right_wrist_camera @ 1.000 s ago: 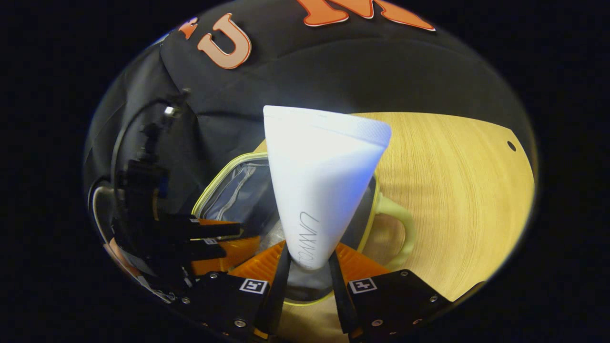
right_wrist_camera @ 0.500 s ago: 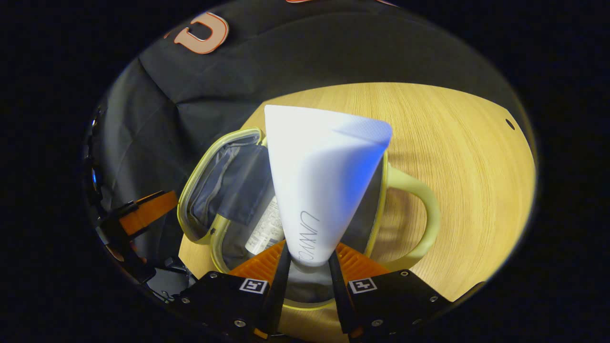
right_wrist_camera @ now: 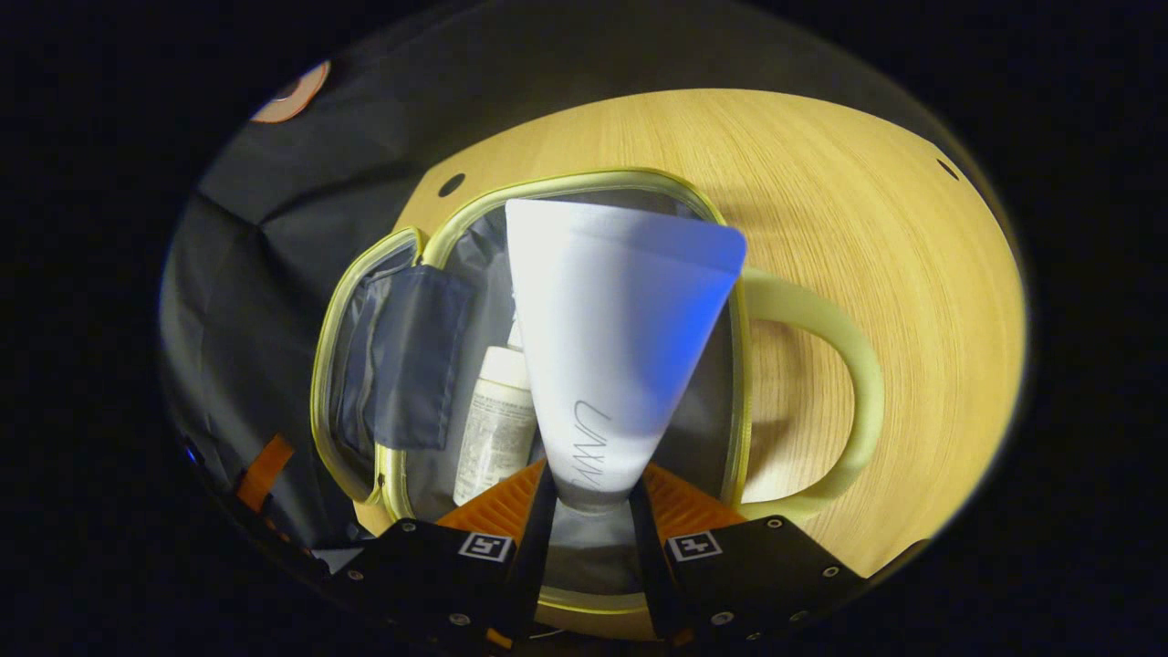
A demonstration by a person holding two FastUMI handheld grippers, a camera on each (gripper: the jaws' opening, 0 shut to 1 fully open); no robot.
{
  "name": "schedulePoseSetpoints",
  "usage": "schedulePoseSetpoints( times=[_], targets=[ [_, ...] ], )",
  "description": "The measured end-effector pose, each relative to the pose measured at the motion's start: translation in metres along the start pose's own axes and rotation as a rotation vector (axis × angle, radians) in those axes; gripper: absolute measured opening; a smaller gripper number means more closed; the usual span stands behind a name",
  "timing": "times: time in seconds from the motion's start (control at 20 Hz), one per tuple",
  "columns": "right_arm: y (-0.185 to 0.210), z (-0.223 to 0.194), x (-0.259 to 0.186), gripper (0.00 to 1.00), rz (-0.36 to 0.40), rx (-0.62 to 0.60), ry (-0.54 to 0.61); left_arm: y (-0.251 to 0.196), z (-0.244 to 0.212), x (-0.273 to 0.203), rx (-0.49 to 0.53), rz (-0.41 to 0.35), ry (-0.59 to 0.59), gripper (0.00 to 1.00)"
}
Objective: First open the suitcase, pack the skin care products into it, and then close the suitcase.
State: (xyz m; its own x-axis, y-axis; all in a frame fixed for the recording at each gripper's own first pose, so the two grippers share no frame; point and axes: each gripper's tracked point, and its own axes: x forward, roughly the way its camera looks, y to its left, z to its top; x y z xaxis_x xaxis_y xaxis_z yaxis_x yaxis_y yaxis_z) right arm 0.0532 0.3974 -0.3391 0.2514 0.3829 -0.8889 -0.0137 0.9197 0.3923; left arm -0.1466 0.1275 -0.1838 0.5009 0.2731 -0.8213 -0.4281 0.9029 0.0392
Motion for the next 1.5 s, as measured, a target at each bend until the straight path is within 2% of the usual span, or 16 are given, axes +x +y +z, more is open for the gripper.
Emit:
schedulePoseSetpoints(
  times=[0.15,0.2,0.3,0.4,0.55,0.6,0.65,0.8,1.0,1.05,1.1,1.2,1.3,1.35,1.4,1.5],
  targets=[
    [0.002,0.0,0.004,0.48,-0.006,0.047,0.036,0.003,0.002,0.002,0.013,0.004,-0.003,0.73],
    [0.002,0.0,0.005,0.52,-0.007,0.064,0.045,0.005,0.003,0.003,0.013,0.003,-0.005,0.73],
    [-0.002,0.0,0.007,0.43,-0.03,0.074,0.045,0.013,0.004,0.007,0.018,0.011,0.001,0.73],
    [-0.001,0.0,0.008,0.53,-0.05,0.068,0.03,0.018,0.006,0.01,0.014,0.012,0.0,0.73],
    [-0.002,-0.001,0.006,0.45,-0.08,0.072,0.02,0.03,0.011,0.017,0.019,0.019,-0.004,0.73],
    [-0.002,-0.004,0.005,0.49,-0.085,0.083,0.024,0.035,0.014,0.021,0.019,0.026,-0.009,0.73],
    [-0.001,-0.006,0.004,0.49,-0.083,0.09,0.02,0.04,0.016,0.026,0.015,0.03,-0.016,0.73],
    [-0.003,-0.006,-0.007,0.53,-0.088,0.101,-0.018,0.059,0.03,0.04,-0.036,0.045,-0.032,0.73],
    [-0.004,0.0,-0.027,0.54,-0.086,0.099,-0.092,0.074,0.04,0.063,-0.106,-0.005,-0.036,0.78],
    [-0.004,0.003,-0.031,0.6,-0.087,0.095,-0.123,0.078,0.043,0.068,-0.108,-0.015,-0.037,0.82],
    [-0.005,0.005,-0.035,0.65,-0.091,0.089,-0.15,0.08,0.047,0.072,-0.112,-0.032,-0.033,0.78],
    [-0.007,0.012,-0.048,0.71,-0.103,0.07,-0.217,0.081,0.049,0.078,-0.125,-0.081,-0.016,0.86],
    [-0.01,0.021,-0.064,0.74,-0.116,0.046,-0.302,0.088,0.052,0.092,-0.129,-0.087,-0.006,0.92],
    [-0.011,0.025,-0.073,0.81,-0.116,0.036,-0.345,0.092,0.052,0.099,-0.138,-0.084,0.008,0.89],
    [-0.013,0.028,-0.081,0.85,-0.122,0.033,-0.378,0.093,0.045,0.106,-0.148,-0.092,0.017,0.92],
    [-0.018,0.034,-0.1,0.88,-0.127,0.036,-0.445,0.096,0.045,0.117,-0.152,-0.11,0.036,0.93]
  ],
)
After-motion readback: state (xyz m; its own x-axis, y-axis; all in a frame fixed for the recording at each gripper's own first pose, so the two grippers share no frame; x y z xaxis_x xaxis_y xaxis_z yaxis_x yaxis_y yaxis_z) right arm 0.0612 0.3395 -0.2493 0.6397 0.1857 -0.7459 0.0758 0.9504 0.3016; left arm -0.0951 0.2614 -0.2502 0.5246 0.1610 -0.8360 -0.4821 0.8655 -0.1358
